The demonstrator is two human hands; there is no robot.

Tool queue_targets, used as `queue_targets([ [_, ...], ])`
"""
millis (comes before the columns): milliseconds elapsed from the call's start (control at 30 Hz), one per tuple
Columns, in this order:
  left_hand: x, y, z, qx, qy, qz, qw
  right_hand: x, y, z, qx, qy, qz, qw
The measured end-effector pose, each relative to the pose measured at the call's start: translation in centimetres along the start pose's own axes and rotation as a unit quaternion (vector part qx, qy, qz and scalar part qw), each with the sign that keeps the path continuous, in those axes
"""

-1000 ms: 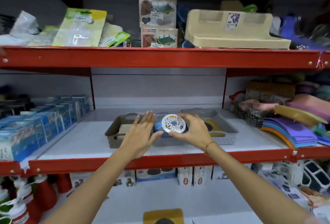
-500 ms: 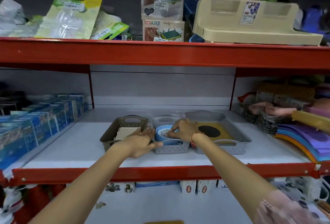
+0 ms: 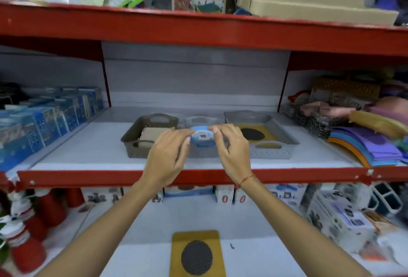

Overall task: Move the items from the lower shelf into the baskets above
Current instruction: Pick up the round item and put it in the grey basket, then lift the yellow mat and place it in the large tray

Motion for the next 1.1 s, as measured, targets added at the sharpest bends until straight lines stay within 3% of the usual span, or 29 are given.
queue_targets([
  [100, 4.3, -0.5, 1.1, 0.060, -0.006, 0.043, 0.997, 4.4, -1.1, -1.5, -0.042, 0.001, 0.053, 0.998],
  [200, 9.6, 0.9, 0.6, 0.087, -0.032, 0.001, 0.996, 9.6, -0.8, -1.5, -0.046, -0.018, 0.042, 0.998],
  [267, 13.6, 2.8, -0.7, 0.086, -0.077, -0.065, 0.991, 13.7, 0.3, -0.2, -0.034, -0.022, -0.011, 0.999],
  [367, 19.7, 5.8, -3.6, 0.074, -0.206, -0.158, 0.963, 20.0, 2.8, 3.6, -0.009, 0.049, -0.164, 0.985],
  [433, 23.0, 7.5, -5.5, 0.059, -0.315, -0.208, 0.924, 23.5, 4.3, 6.5, 0.020, 0.147, -0.292, 0.945],
  [500, 25.7, 9.4, -7.3, 0.014, -0.410, -0.285, 0.866, 26.6, 5.3, 8.9, 0.046, 0.246, -0.407, 0.879],
  [567, 27.5, 10.8, -8.3, -0.031, -0.458, -0.381, 0.803, 28.6, 5.9, 10.2, 0.070, 0.308, -0.470, 0.824],
  [633, 28.4, 11.9, -8.6, -0.058, -0.471, -0.443, 0.760, 29.7, 6.5, 10.6, 0.078, 0.343, -0.508, 0.786],
  [800, 29.1, 13.8, -7.3, 0.009, -0.521, -0.480, 0.706, 30.8, 7.7, 9.7, 0.008, 0.437, -0.482, 0.760],
  [967, 28.5, 13.7, -6.2, 0.108, -0.618, -0.392, 0.673, 29.9, 7.8, 9.4, -0.098, 0.552, -0.347, 0.752],
  [1100, 27.6, 13.0, -6.2, 0.177, -0.678, -0.318, 0.639, 28.1, 7.5, 9.3, -0.141, 0.562, -0.290, 0.762],
])
Point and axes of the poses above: each hand's wrist, its own x-axis away from the middle knuckle, its own y-axis out of the palm, z = x × y, the point moved 3 cm from there along -x, towards the middle knuckle, and after that the axes turned 9 degrees about -y, right-handed, at the moved point
